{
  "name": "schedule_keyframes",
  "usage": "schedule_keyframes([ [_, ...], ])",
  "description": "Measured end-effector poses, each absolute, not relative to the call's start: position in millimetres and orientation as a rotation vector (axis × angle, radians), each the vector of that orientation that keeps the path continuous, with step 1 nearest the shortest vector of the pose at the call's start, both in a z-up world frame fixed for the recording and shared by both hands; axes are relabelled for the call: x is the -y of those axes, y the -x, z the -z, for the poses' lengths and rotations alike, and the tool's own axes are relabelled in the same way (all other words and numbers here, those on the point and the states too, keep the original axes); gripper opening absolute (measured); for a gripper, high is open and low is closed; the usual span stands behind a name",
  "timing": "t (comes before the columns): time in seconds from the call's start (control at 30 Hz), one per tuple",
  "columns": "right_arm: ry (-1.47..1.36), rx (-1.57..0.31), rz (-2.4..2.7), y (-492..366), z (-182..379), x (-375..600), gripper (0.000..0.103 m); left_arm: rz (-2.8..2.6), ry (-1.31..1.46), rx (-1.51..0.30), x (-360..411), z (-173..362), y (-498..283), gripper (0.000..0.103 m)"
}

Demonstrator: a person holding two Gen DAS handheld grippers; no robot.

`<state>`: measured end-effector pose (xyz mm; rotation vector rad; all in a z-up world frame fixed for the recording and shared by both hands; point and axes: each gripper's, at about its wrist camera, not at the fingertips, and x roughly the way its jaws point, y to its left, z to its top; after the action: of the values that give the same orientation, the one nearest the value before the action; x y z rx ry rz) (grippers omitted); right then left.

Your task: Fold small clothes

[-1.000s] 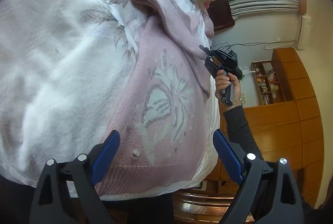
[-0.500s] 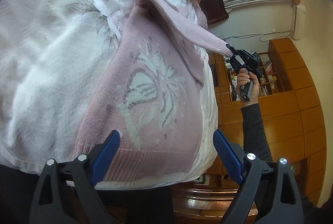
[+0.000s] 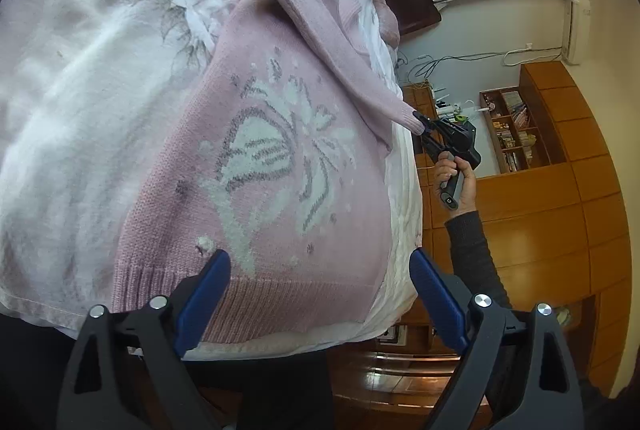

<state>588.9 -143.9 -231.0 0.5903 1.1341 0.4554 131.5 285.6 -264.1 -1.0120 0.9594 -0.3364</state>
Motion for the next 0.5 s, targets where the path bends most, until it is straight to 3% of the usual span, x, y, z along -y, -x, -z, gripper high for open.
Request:
schedule_keyframes([
  [0.23,-0.601,-1.176,-0.424,-591,261,150,0.007,0.333,1.01,-0.973,-286,269,-133,0.091],
  [0.3,-0.553,-1.201,-0.378,-590,269,148,0.02,0.33,1.015,-0.977,-286,270,-134,0.091],
  [0.33,-0.528,-1.205,-0.359,-589,270,149,0.033,0.329,1.013,-0.978,-286,270,-135,0.091],
  [0.37,-0.531,-1.18,-0.342,-587,265,155,0.037,0.332,1.01,-0.974,-286,270,-135,0.091],
  [0.5,-0.639,-1.032,-0.371,-572,234,180,0.033,0.398,0.962,-0.966,-287,250,-168,0.091],
])
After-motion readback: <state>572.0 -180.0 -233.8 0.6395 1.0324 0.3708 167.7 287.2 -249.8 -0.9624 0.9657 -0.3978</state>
